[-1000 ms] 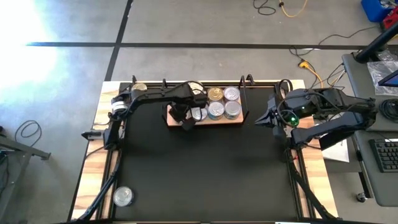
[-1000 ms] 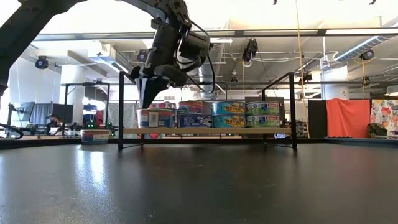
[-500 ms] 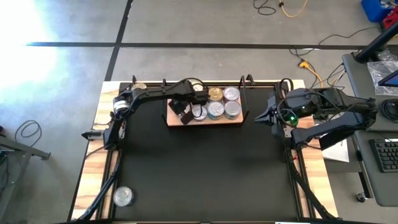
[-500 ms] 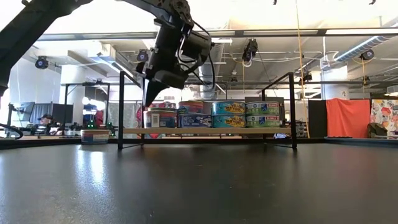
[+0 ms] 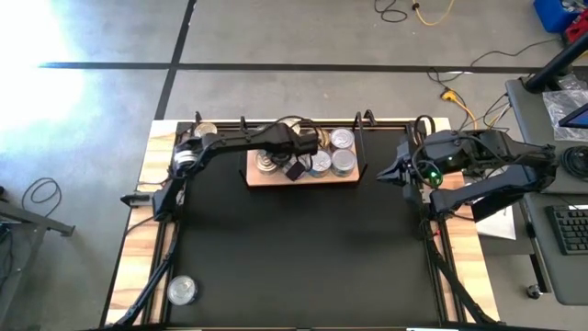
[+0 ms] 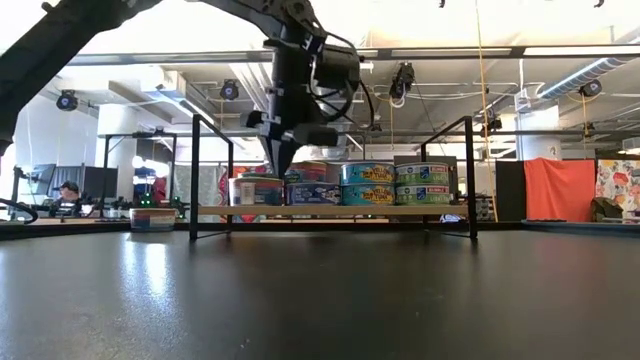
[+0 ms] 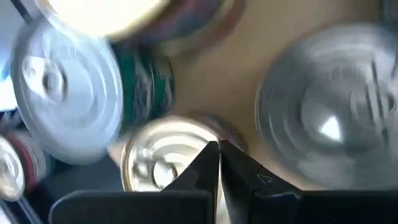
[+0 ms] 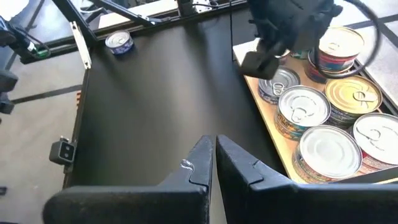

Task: Stack canned seafood by type on shelf
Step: Put the blue-pink tuna can on the shelf

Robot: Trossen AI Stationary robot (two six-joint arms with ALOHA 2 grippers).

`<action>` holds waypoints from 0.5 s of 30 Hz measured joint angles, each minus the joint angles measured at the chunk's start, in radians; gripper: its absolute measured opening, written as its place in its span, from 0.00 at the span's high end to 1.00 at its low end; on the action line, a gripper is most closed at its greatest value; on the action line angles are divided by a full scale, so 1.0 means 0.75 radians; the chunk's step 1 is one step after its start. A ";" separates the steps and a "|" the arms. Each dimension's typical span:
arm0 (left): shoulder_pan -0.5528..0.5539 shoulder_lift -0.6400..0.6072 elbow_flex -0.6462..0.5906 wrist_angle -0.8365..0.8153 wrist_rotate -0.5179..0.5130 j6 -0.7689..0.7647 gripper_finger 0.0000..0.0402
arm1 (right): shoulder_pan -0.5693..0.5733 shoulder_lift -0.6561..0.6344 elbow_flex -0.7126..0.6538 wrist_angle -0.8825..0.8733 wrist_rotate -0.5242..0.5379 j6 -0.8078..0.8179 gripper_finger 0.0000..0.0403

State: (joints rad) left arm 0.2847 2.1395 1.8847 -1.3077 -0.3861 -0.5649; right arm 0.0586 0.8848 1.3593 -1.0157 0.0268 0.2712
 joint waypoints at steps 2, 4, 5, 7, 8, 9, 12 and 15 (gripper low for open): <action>-0.007 0.006 -0.001 -0.051 0.013 -0.034 1.00 | 0.000 0.000 0.019 0.003 0.000 0.009 0.97; -0.019 0.013 -0.002 -0.051 0.003 -0.043 1.00 | 0.000 -0.001 0.038 0.004 0.000 0.009 0.97; -0.024 0.013 -0.002 -0.048 0.010 -0.043 1.00 | 0.000 -0.001 0.048 0.003 -0.001 0.008 0.97; -0.041 0.013 -0.002 -0.050 0.010 -0.058 1.00 | 0.000 0.000 0.068 0.004 -0.001 0.007 0.97; -0.052 0.013 -0.002 -0.052 0.012 -0.065 1.00 | 0.000 0.001 0.079 0.002 -0.001 0.001 0.97; -0.063 0.011 -0.002 -0.057 0.025 -0.067 1.00 | 0.000 0.001 0.090 0.003 -0.001 -0.003 0.97; -0.108 0.006 0.000 -0.088 0.066 -0.069 1.00 | 0.000 0.001 0.119 0.003 -0.001 -0.027 0.97; -0.157 -0.005 0.000 -0.152 0.091 -0.097 1.00 | 0.000 0.001 0.139 0.003 -0.001 -0.035 0.97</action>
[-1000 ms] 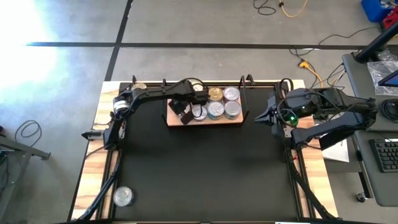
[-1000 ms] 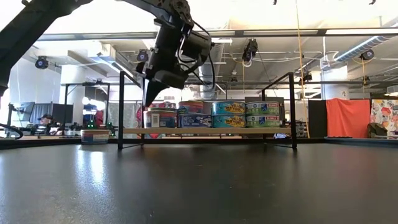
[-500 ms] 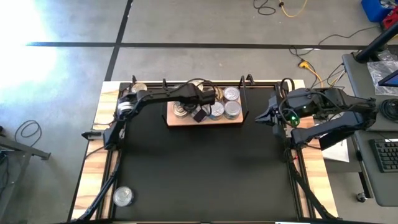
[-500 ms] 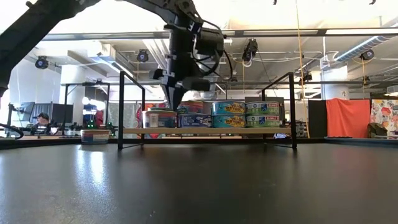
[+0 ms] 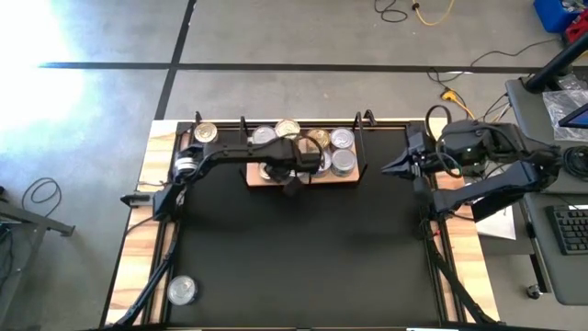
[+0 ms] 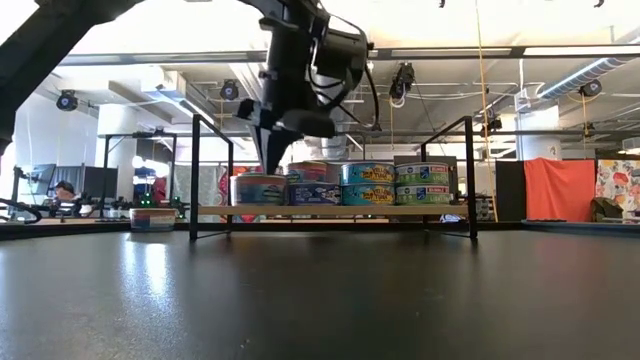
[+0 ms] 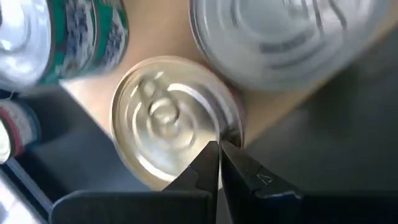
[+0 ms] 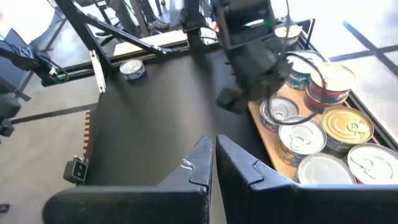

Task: Stack canned seafood by type on shelf
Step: Put the blue-pink tuna can on the shelf

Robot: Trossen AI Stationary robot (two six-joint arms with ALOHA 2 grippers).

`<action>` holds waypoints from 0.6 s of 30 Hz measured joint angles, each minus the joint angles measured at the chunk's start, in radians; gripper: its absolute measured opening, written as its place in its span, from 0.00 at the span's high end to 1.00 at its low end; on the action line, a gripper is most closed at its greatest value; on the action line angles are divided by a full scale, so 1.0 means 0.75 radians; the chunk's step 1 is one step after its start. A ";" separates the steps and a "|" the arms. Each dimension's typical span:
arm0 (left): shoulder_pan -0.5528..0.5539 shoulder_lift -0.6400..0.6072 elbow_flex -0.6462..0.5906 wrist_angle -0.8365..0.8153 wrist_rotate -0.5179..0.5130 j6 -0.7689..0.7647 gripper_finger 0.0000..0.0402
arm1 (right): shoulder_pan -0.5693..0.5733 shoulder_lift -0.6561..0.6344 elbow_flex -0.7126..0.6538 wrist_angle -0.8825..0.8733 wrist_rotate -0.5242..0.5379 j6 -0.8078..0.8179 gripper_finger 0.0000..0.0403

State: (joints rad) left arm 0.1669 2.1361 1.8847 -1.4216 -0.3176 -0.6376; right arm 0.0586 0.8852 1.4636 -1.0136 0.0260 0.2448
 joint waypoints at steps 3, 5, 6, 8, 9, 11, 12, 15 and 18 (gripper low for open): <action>-0.042 -0.021 0.000 -0.038 -0.025 -0.050 1.00 | 0.000 0.000 0.016 0.001 0.000 -0.001 0.97; -0.052 -0.031 0.000 -0.052 -0.047 -0.080 1.00 | 0.000 0.000 0.022 0.000 0.000 -0.003 0.97; -0.052 -0.035 0.000 -0.054 -0.059 -0.097 1.00 | 0.000 -0.001 0.023 0.001 0.000 -0.009 0.97; -0.048 -0.037 0.000 -0.085 -0.116 -0.170 1.00 | 0.000 0.000 0.024 -0.001 0.000 -0.024 0.97; -0.043 -0.037 0.000 -0.111 -0.132 -0.213 1.00 | 0.000 0.000 0.024 0.000 0.000 -0.027 0.97; -0.035 -0.039 -0.001 -0.129 -0.142 -0.269 1.00 | 0.000 0.000 0.024 0.000 0.000 -0.027 0.97; -0.032 -0.041 -0.005 -0.124 -0.140 -0.272 1.00 | 0.000 0.000 0.024 -0.001 0.000 -0.028 0.97; -0.019 -0.039 -0.020 -0.080 -0.108 -0.229 1.00 | 0.000 0.000 0.023 -0.010 0.000 -0.028 0.97; -0.003 -0.039 -0.039 -0.083 -0.087 -0.223 1.00 | 0.000 -0.001 0.024 -0.034 0.000 -0.028 0.97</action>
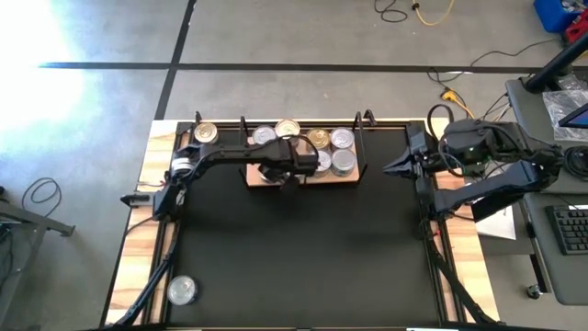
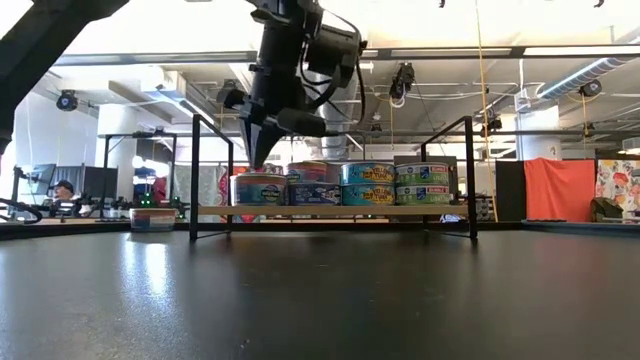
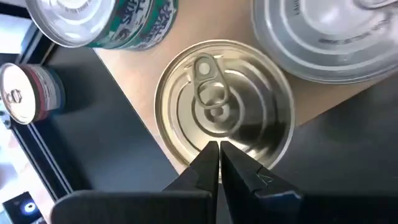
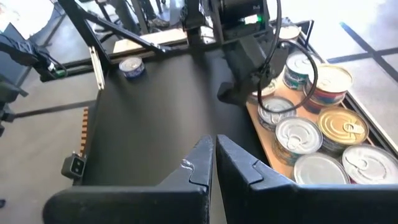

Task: Stack canned seafood by type on shelf
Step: Put the blue-pink tuna can on the shelf, then stack the blue-pink tuna can on top of the other blue-pink tuna can on the shelf

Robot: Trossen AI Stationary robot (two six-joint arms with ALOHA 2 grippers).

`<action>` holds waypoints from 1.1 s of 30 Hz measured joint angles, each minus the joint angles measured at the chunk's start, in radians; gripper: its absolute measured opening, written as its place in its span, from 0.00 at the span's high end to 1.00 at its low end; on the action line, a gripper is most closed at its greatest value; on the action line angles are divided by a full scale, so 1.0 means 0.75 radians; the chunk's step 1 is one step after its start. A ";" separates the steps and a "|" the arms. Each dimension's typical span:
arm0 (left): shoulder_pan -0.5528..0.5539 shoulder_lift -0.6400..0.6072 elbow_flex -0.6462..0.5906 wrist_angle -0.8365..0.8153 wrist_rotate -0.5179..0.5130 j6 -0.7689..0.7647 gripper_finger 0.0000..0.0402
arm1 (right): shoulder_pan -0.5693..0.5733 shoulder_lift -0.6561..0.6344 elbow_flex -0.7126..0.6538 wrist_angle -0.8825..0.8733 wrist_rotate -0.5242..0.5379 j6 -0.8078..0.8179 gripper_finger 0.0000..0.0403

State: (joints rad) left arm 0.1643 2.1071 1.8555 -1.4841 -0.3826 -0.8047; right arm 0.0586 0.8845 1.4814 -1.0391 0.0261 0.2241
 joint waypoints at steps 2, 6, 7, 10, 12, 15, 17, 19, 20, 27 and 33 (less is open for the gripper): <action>0.007 0.000 -0.024 -0.003 0.018 0.012 1.00 | 0.000 0.000 0.000 -0.028 0.000 0.000 0.97; 0.020 0.000 -0.098 0.000 0.054 0.086 1.00 | 0.000 0.000 0.000 -0.046 0.000 -0.010 0.97; 0.023 -0.004 -0.117 0.005 0.049 0.099 1.00 | 0.000 0.000 0.000 -0.044 0.000 -0.022 0.97; 0.031 -0.005 -0.143 -0.003 -0.011 0.108 1.00 | 0.000 0.001 0.000 -0.044 0.001 -0.065 0.97; 0.034 -0.002 -0.143 0.003 -0.063 0.109 1.00 | -0.001 0.008 0.000 -0.040 0.005 -0.082 0.97; 0.048 0.000 -0.132 0.014 -0.100 0.110 1.00 | -0.001 0.011 0.000 -0.038 0.012 -0.088 0.97; 0.055 0.002 -0.119 0.015 -0.106 0.115 1.00 | -0.001 0.011 0.000 -0.037 0.014 -0.089 0.97; 0.056 0.003 -0.093 0.024 -0.117 0.115 1.00 | -0.001 0.009 0.000 -0.037 0.029 -0.088 0.97; 0.052 0.002 -0.072 0.027 -0.122 0.114 1.00 | -0.001 0.009 0.000 -0.037 0.040 -0.088 0.97; 0.025 -0.034 0.174 0.033 -0.050 0.251 1.00 | -0.001 -0.002 0.000 -0.053 0.186 -0.090 0.97; 0.090 -0.038 0.437 0.089 -0.078 0.410 1.00 | -0.047 0.020 0.000 -0.055 0.285 -0.148 0.97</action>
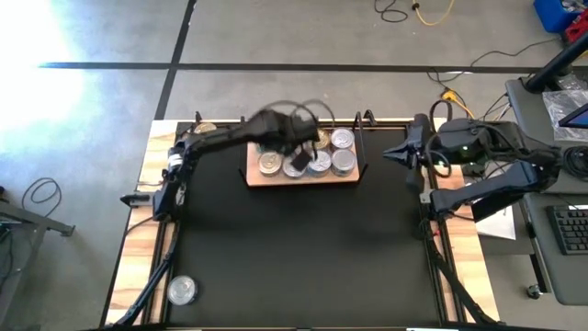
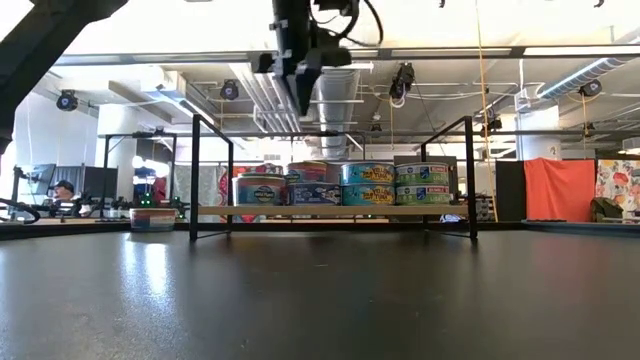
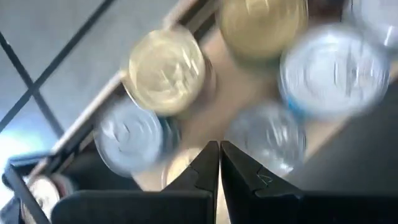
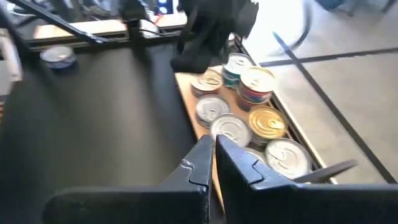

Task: Stack canned seafood by type on shelf
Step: Stack the blue-pink tuna can on top of the other blue-pink tuna can on the shelf

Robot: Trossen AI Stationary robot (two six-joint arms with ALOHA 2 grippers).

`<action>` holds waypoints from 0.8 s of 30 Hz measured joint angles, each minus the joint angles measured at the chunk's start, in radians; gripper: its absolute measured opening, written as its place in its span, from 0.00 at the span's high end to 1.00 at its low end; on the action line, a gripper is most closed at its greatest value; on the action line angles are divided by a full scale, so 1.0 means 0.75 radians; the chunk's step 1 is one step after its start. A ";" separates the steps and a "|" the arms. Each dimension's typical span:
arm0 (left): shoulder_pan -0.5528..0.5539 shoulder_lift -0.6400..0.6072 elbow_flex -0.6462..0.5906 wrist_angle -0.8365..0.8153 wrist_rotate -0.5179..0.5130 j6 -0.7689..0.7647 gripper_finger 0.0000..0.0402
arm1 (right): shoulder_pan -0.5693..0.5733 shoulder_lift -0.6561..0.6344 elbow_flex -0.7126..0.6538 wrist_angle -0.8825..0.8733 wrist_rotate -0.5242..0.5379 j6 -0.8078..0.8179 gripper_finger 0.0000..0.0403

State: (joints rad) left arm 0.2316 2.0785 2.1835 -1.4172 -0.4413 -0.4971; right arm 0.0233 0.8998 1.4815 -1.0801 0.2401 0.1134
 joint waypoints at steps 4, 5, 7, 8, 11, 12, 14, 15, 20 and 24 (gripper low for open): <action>0.070 0.000 0.123 0.026 -0.027 0.021 1.00 | -0.068 0.026 0.000 0.000 -0.004 -0.009 0.97; 0.083 -0.002 0.135 0.030 -0.043 0.005 1.00 | -0.079 0.029 0.000 0.000 -0.005 -0.007 0.97; 0.104 -0.003 0.145 0.041 -0.063 -0.017 1.00 | -0.087 0.033 0.000 0.000 -0.015 -0.003 0.97; 0.111 -0.002 0.145 0.055 -0.062 -0.015 1.00 | -0.087 0.034 0.000 0.000 -0.037 -0.004 0.97; 0.124 -0.002 0.108 0.159 -0.061 0.037 1.00 | -0.087 0.032 -0.008 0.000 -0.134 -0.003 0.97; 0.131 -0.002 0.097 0.184 -0.053 0.060 1.00 | -0.087 0.032 -0.012 0.000 -0.155 -0.002 0.97; 0.149 0.000 0.076 0.232 -0.015 0.094 1.00 | -0.081 0.032 -0.017 -0.002 -0.159 0.015 0.97; 0.163 0.000 0.063 0.268 0.008 0.103 1.00 | -0.073 0.032 -0.018 -0.002 -0.159 0.029 0.97; 0.261 0.001 0.042 0.333 0.082 0.128 1.00 | -0.009 0.024 -0.018 0.000 -0.157 0.041 0.97; 0.308 0.003 0.042 0.317 0.083 0.151 1.00 | 0.004 0.019 -0.018 0.000 -0.145 0.043 0.97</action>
State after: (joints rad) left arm 0.4623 2.0810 2.2150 -1.1798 -0.3788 -0.3841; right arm 0.0261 0.9137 1.4677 -1.0801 0.1317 0.1459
